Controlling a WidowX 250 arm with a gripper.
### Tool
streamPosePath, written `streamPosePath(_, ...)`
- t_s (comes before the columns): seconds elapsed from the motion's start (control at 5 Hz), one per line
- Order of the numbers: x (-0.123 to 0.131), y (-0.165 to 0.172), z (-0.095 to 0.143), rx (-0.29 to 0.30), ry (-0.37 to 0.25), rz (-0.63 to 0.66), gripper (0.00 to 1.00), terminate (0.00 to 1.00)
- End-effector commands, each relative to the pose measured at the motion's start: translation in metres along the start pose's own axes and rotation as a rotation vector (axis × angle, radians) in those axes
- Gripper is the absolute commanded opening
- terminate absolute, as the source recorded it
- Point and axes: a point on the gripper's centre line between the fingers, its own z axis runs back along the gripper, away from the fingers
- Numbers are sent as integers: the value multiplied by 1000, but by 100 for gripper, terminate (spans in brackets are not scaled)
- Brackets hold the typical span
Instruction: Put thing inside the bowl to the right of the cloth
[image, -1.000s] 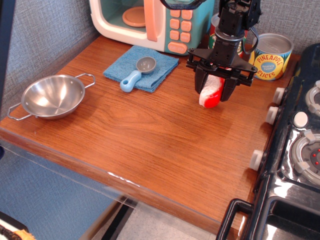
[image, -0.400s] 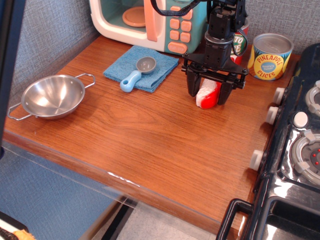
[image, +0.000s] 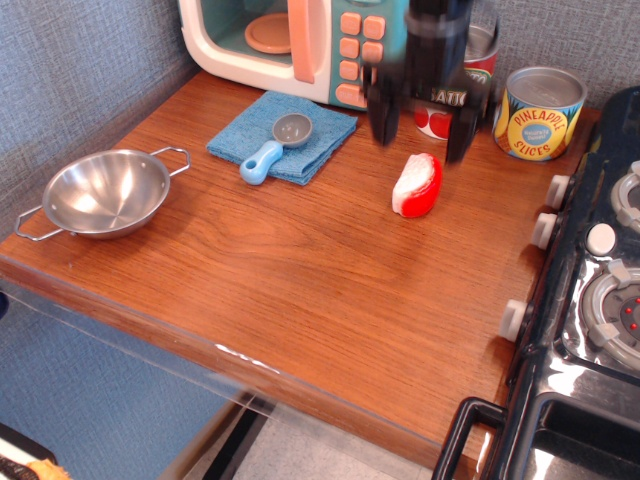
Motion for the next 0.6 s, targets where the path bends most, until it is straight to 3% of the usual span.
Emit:
streamPosePath(0.0,-73,47,72,46,-60,23,100,0)
streamPosePath(0.4,-94,66,67,36,-63,10,100,0)
